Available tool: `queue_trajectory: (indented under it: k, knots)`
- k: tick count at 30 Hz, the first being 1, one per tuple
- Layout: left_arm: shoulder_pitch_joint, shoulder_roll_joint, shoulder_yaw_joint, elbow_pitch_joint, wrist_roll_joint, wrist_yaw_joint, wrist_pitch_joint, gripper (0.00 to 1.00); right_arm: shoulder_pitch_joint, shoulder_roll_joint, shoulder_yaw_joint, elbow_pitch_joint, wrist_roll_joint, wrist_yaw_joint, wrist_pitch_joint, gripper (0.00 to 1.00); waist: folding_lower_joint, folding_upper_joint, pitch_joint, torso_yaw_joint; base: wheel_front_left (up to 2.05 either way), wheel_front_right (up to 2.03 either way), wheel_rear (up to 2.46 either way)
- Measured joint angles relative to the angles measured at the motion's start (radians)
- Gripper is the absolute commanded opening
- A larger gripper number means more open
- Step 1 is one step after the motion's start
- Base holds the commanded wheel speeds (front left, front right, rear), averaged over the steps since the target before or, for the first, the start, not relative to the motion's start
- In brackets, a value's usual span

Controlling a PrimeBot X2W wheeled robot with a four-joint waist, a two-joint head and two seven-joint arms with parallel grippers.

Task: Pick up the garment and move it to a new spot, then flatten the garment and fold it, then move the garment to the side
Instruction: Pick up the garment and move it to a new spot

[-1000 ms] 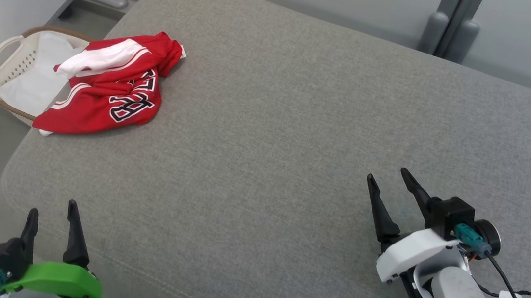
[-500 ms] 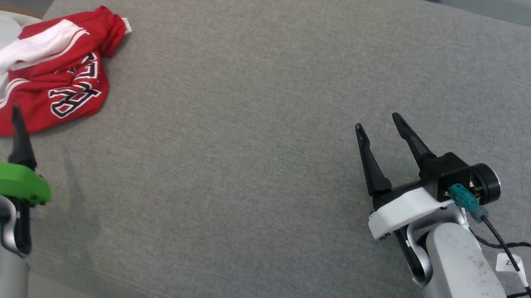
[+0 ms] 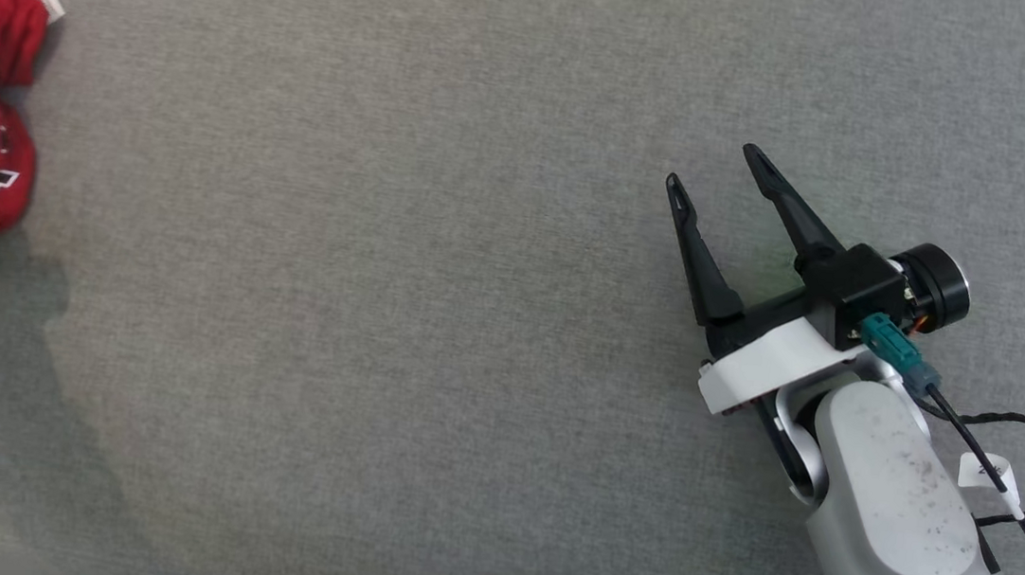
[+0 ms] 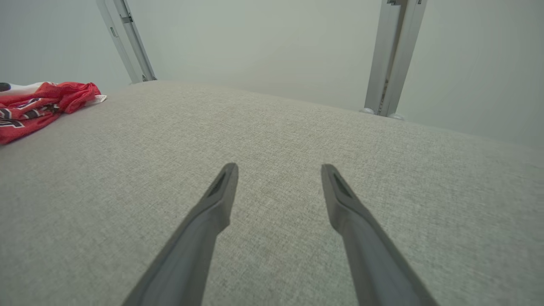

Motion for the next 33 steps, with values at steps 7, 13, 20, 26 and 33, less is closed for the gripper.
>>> queue_trajectory:
  k: [7, 13, 20, 26, 33]
  knots:
    - [-0.04, 0.038, -0.047, 0.137, -0.072, -0.001, 0.124, 0.75, -0.002, 0.0, -0.012, -0.007, -0.01, 0.0, 0.0, 1.0, 0.0, 0.0, 0.052, -0.059, 0.0, 0.0, 0.0]
    - [-0.041, 0.056, -0.082, 0.136, -0.073, -0.001, 0.014, 0.0, 0.011, 0.001, -0.029, -0.007, -0.007, 0.0, 0.0, 1.0, 0.0, 0.0, 0.051, -0.088, 0.0, 0.0, 0.0]
    - [-0.063, 0.083, -0.07, -0.134, -0.009, -0.001, -0.023, 0.0, 0.062, 0.0, -0.055, -0.008, 0.02, 0.0, 0.0, 1.0, 0.0, 0.0, -0.014, -0.094, 0.0, 0.0, 0.0]
    - [-0.011, 0.007, -0.112, -0.427, 0.04, -0.001, -0.023, 0.0, 0.123, 0.0, -0.059, -0.007, 0.064, 0.0, 0.0, 1.0, 0.0, 0.0, -0.102, -0.12, 0.0, 0.0, 0.0]
    - [0.036, -0.079, -0.277, -0.619, 0.002, -0.001, -0.023, 0.0, 0.156, 0.0, -0.048, -0.012, 0.106, 0.0, 0.0, 1.0, 0.0, 0.0, -0.161, -0.199, 0.0, 0.0, 0.0]
